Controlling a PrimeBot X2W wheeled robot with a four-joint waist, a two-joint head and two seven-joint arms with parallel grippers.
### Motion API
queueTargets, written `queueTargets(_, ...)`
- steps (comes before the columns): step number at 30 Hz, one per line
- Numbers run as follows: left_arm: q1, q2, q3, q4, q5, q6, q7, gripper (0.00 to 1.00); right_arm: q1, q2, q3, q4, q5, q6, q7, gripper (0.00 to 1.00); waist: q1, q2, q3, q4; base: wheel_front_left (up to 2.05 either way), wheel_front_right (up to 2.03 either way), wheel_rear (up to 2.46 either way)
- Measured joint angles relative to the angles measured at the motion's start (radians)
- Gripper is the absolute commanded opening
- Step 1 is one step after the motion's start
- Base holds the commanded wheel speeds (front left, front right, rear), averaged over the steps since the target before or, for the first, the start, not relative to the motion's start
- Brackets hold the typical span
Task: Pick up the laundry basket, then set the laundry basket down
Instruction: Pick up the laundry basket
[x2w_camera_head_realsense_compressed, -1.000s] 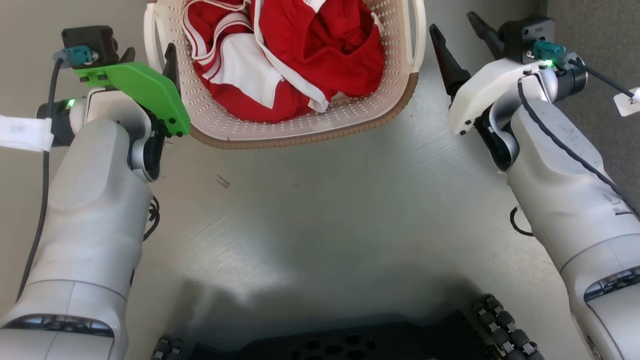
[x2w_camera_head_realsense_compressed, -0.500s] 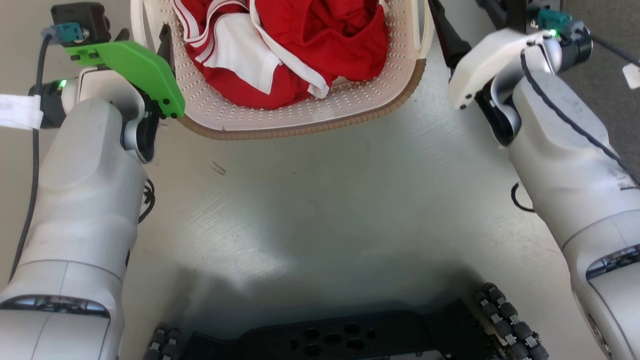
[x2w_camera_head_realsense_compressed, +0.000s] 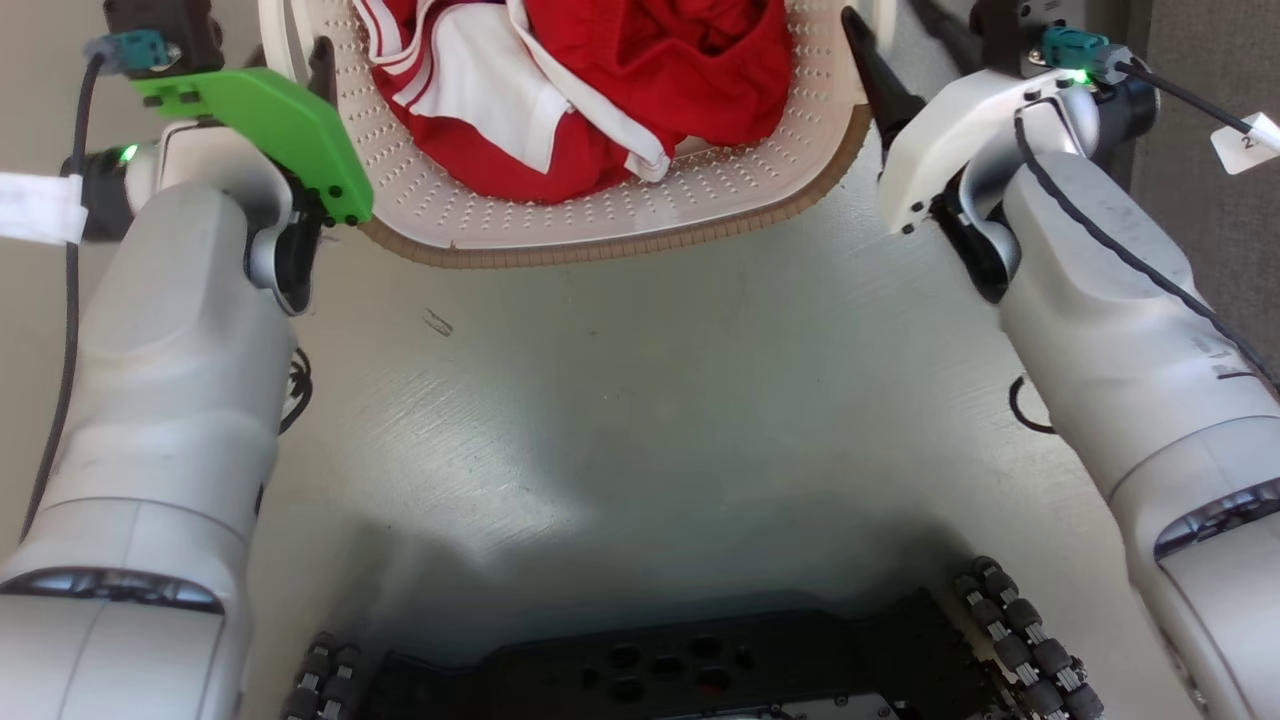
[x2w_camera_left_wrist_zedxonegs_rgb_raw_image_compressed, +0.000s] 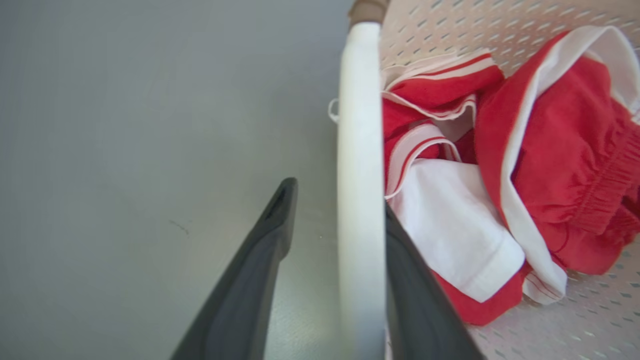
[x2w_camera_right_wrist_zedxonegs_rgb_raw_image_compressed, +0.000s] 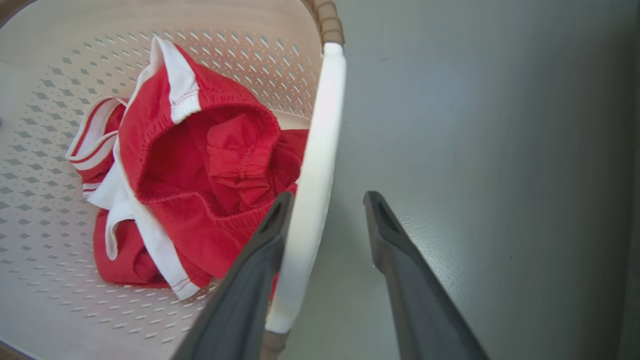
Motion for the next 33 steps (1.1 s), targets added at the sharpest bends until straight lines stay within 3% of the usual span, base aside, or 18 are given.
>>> queueTargets(19,-0.017,-0.039,-0.004,0.095,-0.018,-0.025,-0.046,0.0,0.001,0.025,-0.002,0.069,0.042,0.009,0.0,0.0,0.0,0.0,-0.052,0.0,0.0,0.0,0.0)
queueTargets(33,0.045,-0.052,-0.002,0.177,-0.054,-0.049,-0.038,0.0,0.083,0.045,0.021,0.122,0.086,0.016,0.0,0.0,0.0,0.0,-0.199,-0.012,0.0,0.0,0.0)
